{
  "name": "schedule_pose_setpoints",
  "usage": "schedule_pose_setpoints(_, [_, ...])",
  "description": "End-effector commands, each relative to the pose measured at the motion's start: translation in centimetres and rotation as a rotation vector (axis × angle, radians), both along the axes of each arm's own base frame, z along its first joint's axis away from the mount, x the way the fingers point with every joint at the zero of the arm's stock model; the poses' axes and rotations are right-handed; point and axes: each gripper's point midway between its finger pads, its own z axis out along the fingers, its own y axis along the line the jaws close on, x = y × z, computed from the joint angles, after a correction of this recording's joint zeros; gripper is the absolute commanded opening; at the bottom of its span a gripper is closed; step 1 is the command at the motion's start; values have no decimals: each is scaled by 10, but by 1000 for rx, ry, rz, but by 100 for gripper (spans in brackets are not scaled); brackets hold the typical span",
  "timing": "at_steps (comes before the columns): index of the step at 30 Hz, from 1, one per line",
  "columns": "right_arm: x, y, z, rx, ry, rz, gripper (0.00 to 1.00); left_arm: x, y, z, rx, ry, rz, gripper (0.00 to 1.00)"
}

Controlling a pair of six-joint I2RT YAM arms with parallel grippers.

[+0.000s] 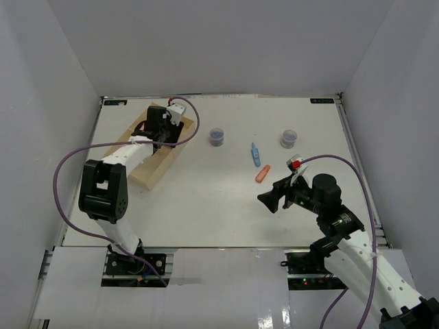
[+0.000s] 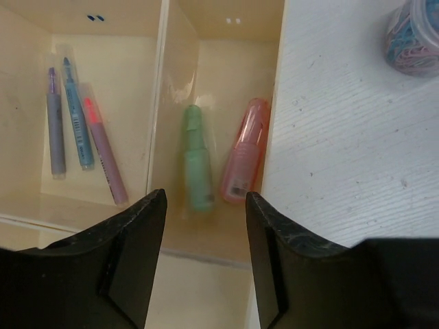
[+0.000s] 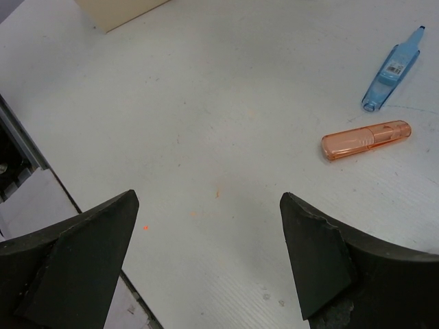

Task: Sort the stationery into containers
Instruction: Place the pen in the storage box.

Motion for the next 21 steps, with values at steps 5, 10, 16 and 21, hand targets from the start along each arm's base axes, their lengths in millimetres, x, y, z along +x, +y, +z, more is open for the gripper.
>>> schedule_pose_setpoints(5, [11,0,10,30,-21,-43,90,21,-10,56,-95,-111,15,73])
schedule_pose_setpoints(10, [30,-15,-2,-4,36,-201,92,18,-4,87,-202,-131,164,78])
schedule_pose_setpoints(16, [57,-30,-25,-35,137,-390,95,-20,-10,121,-434,-131,267,98])
schedule_pose_setpoints(21, [82,-34,-42,-102,205,-502,98,-61,-20,116,-523,-86,225,98])
